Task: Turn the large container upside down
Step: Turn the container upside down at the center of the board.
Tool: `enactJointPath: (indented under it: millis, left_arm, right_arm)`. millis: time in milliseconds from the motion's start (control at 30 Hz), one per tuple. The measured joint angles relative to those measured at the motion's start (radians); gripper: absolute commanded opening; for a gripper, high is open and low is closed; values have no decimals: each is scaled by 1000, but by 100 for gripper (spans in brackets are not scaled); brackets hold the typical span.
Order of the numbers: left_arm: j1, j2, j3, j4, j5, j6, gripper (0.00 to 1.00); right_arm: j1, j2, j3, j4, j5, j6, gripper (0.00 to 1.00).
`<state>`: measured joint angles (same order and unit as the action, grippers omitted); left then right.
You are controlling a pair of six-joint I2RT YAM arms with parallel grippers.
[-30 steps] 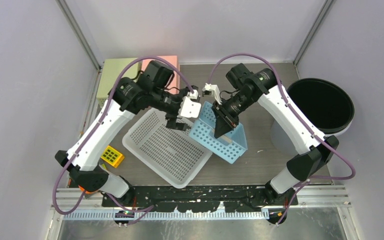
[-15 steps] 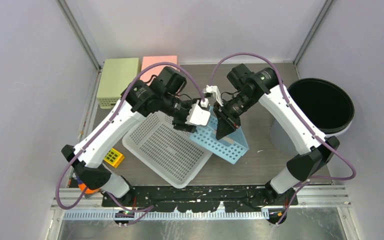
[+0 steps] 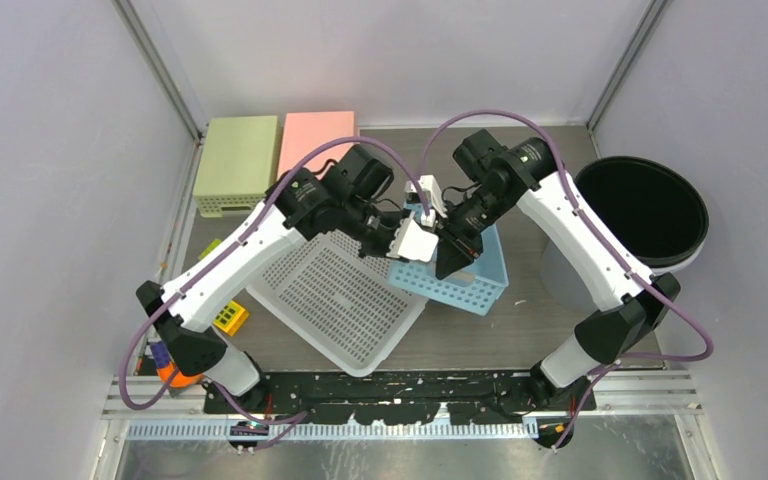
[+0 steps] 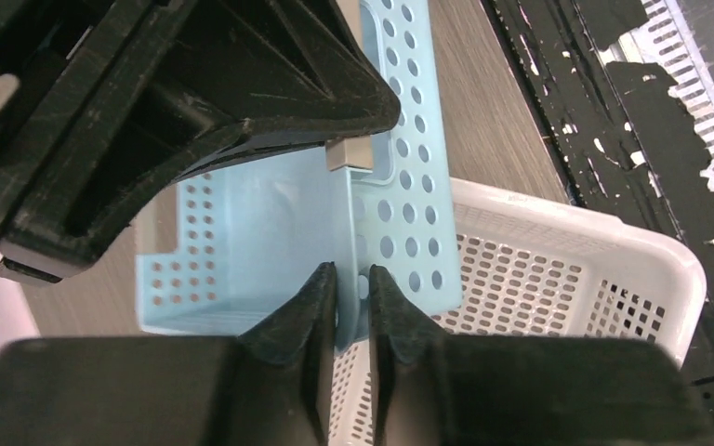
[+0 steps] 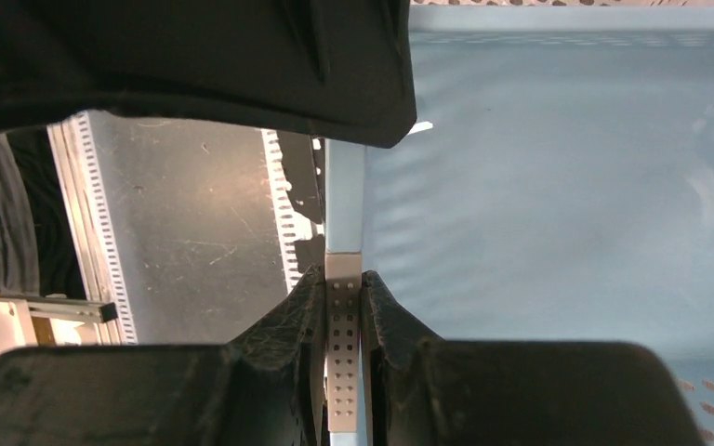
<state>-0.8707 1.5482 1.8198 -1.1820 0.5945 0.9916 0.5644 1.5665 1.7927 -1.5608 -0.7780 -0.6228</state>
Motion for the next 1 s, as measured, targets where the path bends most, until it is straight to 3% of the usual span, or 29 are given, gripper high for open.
enactJointPath:
  millis: [133, 267, 533, 1000]
  left_arm:
    - [-3, 0, -45, 34, -7, -16, 1]
    - [-5, -3, -92, 83, -16, -25, 0]
    - [-6, -13, -150, 129, -45, -46, 0]
    - [-5, -13, -175, 109, -98, -54, 0]
  right_arm:
    - [4, -21, -55, 39, 31, -3, 4]
    - [4, -46, -105, 82, 60, 1, 9]
    - [3, -109, -185, 177, 108, 18, 42]
    - [2, -389, -451, 463, 270, 34, 71]
